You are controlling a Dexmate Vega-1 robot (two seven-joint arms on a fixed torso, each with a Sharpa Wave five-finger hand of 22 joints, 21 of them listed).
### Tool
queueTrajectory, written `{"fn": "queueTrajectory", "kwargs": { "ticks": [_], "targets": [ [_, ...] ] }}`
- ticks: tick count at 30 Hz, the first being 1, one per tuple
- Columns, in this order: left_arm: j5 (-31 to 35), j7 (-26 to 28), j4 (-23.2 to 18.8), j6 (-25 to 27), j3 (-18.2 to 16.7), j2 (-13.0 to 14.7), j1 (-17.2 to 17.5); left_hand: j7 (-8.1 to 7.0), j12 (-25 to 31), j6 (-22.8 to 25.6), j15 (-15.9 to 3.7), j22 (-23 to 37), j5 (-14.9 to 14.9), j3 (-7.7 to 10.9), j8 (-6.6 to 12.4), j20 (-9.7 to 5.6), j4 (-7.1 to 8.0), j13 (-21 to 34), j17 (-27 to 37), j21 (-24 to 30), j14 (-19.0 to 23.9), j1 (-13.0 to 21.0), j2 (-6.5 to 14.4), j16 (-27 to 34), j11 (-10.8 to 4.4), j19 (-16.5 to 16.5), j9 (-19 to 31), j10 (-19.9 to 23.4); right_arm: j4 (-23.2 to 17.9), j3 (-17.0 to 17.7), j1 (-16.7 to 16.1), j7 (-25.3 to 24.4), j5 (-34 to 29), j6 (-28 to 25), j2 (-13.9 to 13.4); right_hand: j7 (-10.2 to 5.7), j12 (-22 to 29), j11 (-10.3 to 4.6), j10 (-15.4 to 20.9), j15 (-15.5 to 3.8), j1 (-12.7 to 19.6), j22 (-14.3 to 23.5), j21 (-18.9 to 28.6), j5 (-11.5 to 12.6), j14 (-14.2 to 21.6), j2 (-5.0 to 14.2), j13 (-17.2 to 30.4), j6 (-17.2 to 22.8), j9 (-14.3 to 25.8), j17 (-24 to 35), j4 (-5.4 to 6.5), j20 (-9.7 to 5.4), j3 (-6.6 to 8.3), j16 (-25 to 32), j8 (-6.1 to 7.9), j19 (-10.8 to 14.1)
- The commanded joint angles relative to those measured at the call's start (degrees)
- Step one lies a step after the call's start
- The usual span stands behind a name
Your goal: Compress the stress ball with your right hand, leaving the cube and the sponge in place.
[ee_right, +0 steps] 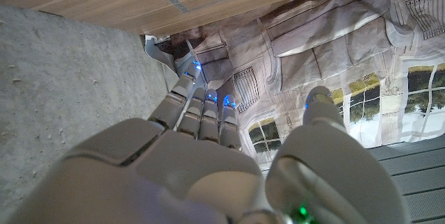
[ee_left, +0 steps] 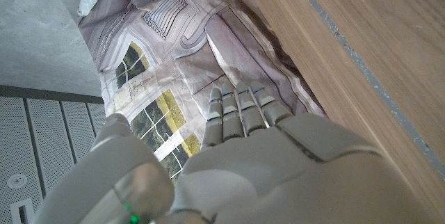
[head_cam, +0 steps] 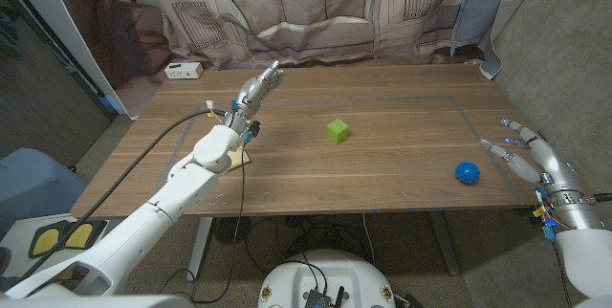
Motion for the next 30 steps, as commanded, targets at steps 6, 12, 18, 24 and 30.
{"fn": "queueTrajectory", "kwargs": {
  "ticks": [6,12,18,24,30],
  "targets": [
    [-0.42,-0.02,0.36,0.43,0.39,-0.39,0.16,0.03,-0.36,0.63,-0.08,0.27,-0.22,0.03,-0.01,0.12,-0.27,0.06,0.08,-0.16,0.25,-0.01,0.48,-0.18,0.2,0.33,0.21,0.5,-6.22,0.48,-1.93,2.72,-6.88,-8.55,-1.04,-0.58,0.59,-0.52,1.57,-0.48,3.35,0.25,0.3,0.26,1.75,-0.31,0.19,0.43,0.15,0.0,-0.4,0.04,1.37,0.38,0.51,1.06],
    [-0.47,0.13,0.52,0.23,0.45,-0.58,0.32,0.04,-0.41,0.61,-0.01,0.27,-0.22,0.01,-0.04,0.15,-0.3,0.06,0.08,-0.17,0.27,-0.02,0.5,-0.19,0.16,0.35,0.21,0.49,-7.71,0.6,-2.1,3.62,-8.76,-10.65,-1.53,-0.57,0.57,-0.82,1.83,-0.66,6.17,0.22,0.22,0.38,2.26,-0.57,0.2,0.44,0.16,-0.06,-0.84,0.27,2.28,0.37,0.63,1.45],
    [-0.24,0.52,0.57,-0.25,0.4,-0.68,0.69,0.03,-0.45,0.57,0.01,0.28,-0.22,0.01,-0.07,0.12,-0.33,0.07,0.09,-0.19,0.27,-0.02,0.53,-0.21,0.23,0.37,0.21,0.49,-9.31,0.47,-2.4,4.87,-10.53,-13.3,-1.74,-0.61,0.38,-1.24,1.6,-0.71,8.53,0.19,0.12,0.45,2.35,-0.93,0.21,0.64,0.18,-0.13,-0.99,0.35,3.0,0.21,0.77,1.74],
    [-0.16,1.23,0.04,-0.49,-0.03,-0.46,1.7,0.01,-0.48,0.54,-0.01,0.27,-0.23,0.04,-0.09,0.06,-0.44,0.07,0.08,-0.23,0.24,0.1,0.55,-0.24,0.33,0.33,0.21,0.55,-10.15,0.49,-2.58,6.67,-11.18,-15.12,-2.38,-0.85,0.25,-1.62,1.53,-0.9,11.85,0.15,-0.07,0.61,2.3,-1.12,0.23,0.83,0.19,-0.18,-1.11,0.23,4.13,-0.02,0.9,1.88],
    [-0.25,1.61,-0.48,-0.67,-0.43,-0.19,2.57,-0.03,-0.54,0.57,-0.04,0.27,-0.23,0.06,-0.09,0.07,-0.54,0.07,0.07,-0.26,0.26,0.21,0.56,-0.25,0.35,0.32,0.21,0.5,-11.7,0.68,-2.77,10.16,-11.44,-17.94,-3.41,-0.99,0.18,-1.72,1.49,-1.01,13.74,0.13,-0.14,0.66,2.29,-1.45,0.23,0.91,0.2,-0.23,-1.12,0.15,4.71,-0.15,0.94,2.07]
  ]
}}
